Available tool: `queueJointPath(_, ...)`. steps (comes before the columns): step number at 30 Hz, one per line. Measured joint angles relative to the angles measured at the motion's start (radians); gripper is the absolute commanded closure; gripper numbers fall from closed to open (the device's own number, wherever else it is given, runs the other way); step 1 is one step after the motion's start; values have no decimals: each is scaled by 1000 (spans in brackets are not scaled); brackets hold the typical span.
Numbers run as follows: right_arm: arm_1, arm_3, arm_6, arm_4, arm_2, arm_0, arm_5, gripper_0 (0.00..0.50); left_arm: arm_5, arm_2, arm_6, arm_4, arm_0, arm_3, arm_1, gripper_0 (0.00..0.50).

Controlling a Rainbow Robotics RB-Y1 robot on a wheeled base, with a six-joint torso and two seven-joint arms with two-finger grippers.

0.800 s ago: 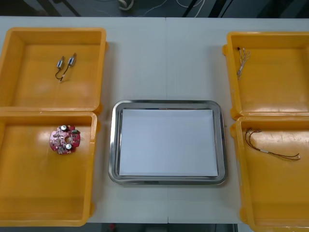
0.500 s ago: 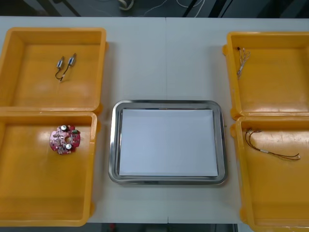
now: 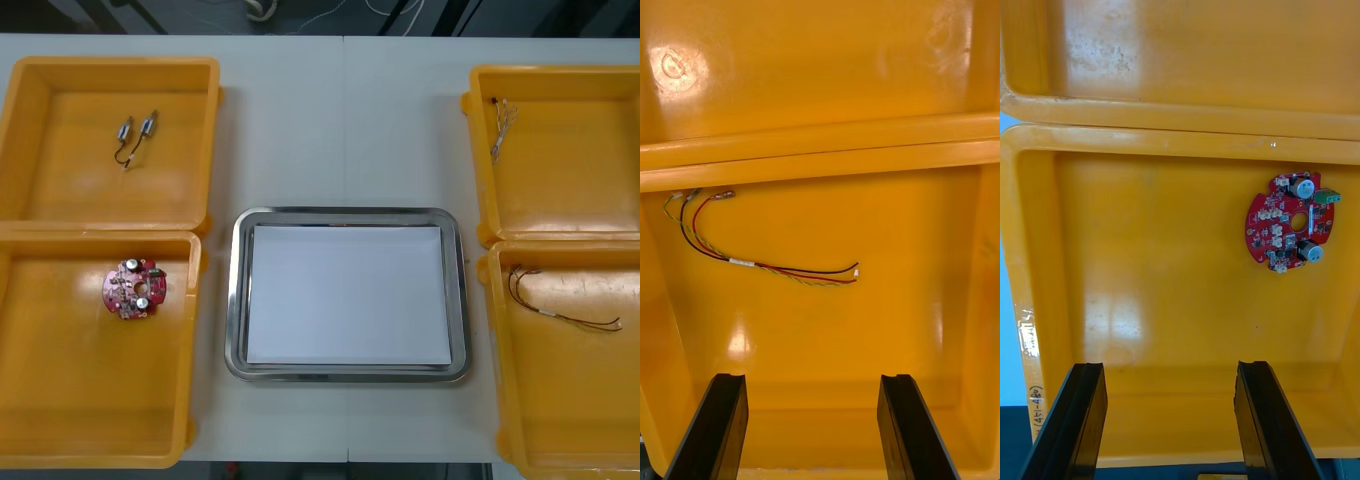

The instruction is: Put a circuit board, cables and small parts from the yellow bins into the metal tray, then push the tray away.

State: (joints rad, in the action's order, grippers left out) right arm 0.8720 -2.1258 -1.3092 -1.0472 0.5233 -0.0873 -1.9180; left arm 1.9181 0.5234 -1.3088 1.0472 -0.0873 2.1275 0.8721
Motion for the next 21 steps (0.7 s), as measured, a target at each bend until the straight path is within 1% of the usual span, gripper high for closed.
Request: queueJointPath(21, 0, 0, 0, 0, 0, 0, 0, 0, 0, 0, 0, 0, 0, 0, 0, 0)
